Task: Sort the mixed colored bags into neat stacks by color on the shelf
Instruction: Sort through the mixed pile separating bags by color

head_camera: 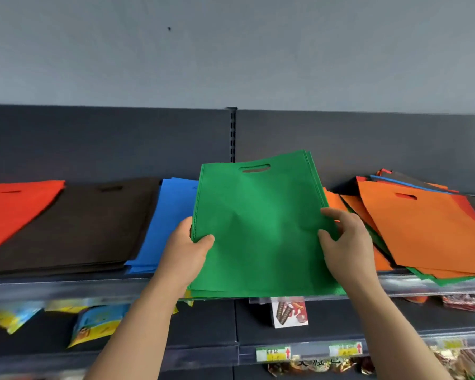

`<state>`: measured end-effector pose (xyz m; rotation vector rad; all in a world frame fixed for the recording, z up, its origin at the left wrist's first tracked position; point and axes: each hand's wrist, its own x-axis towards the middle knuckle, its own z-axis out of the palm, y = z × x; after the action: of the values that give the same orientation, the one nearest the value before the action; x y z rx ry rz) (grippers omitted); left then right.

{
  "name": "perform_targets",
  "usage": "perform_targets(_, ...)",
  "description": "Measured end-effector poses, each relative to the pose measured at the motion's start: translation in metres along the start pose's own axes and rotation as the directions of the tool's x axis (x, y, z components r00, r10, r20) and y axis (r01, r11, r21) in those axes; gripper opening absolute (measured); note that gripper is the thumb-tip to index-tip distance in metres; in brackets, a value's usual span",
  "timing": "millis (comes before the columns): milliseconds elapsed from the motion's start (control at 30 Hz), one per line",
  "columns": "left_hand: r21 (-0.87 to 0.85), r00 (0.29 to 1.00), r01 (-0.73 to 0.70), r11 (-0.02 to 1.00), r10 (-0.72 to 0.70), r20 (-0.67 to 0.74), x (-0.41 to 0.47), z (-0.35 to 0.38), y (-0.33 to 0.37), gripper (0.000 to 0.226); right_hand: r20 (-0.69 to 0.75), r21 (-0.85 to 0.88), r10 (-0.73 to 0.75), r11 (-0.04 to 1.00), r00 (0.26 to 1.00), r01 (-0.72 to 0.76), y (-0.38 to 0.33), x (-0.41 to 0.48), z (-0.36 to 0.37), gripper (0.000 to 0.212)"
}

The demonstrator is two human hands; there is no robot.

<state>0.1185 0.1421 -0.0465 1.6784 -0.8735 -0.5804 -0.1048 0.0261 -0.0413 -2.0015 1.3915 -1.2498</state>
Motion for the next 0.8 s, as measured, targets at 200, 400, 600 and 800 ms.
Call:
perform_targets(200, 0.000, 0.987, 0.065, 0.998, -0.064, -0.145, 0.000, -0.080, -0.029, 0.027, 0.135, 0.068, -0.050, 0.997, 0.990, 0.041, -0.049, -0.014, 0.073, 0.041)
perform_targets(400, 0.055, 0.956, 0.088, 0.995, -0.069, -0.284, 0.011, -0.140, -0.045, 0.027, 0.248, 0.130, -0.120, 0.987, 0.961, 0.090, -0.092, -0.011, 0.136, 0.042)
perform_targets(600, 0.049, 0.902, 0.139, 0.989, -0.106, -0.418, 0.018, -0.194, -0.059, 0.027, 0.306, 0.224, -0.205, 0.965, 0.930, 0.139, -0.137, -0.010, 0.201, 0.042)
perform_targets(800, -0.009, 0.855, 0.167, 0.986, -0.149, -0.497, 0.016, -0.265, -0.085, 0.031, 0.378, 0.274, -0.280, 0.944, 0.883, 0.182, -0.192, -0.029, 0.264, 0.043)
